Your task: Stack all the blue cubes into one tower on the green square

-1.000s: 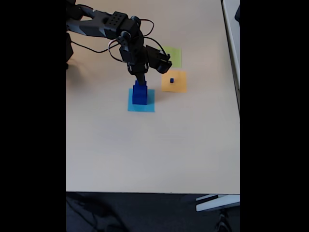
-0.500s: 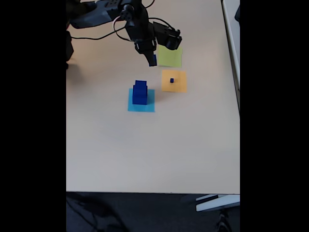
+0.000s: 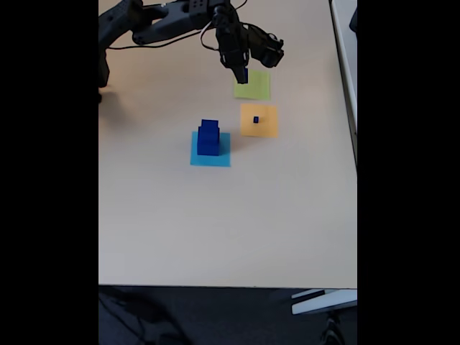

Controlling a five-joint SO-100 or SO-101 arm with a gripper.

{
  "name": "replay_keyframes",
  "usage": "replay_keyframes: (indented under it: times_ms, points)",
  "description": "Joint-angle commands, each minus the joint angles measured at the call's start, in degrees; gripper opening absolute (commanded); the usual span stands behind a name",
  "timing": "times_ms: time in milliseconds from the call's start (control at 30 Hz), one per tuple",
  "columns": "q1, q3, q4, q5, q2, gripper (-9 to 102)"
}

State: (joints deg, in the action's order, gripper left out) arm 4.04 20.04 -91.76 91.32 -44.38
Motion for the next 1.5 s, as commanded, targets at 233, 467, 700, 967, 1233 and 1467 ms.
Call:
replay_keyframes:
  times_ms: [233,467,700,967,1233,1467]
  points:
    - [-5.1,3.3,12.4,5.8,2.6,0]
    - [-5.5,11.0,21.9,6.1,3.8,0]
    - [-5.4,15.0,27.3,5.6,4.4,0]
    - [-6.1,15.2,27.9,6.0,4.6,0]
    - [-6.1,16.8,27.9,5.6,4.0,0]
    - [-6.2,17.9,27.9,5.0,3.3,0]
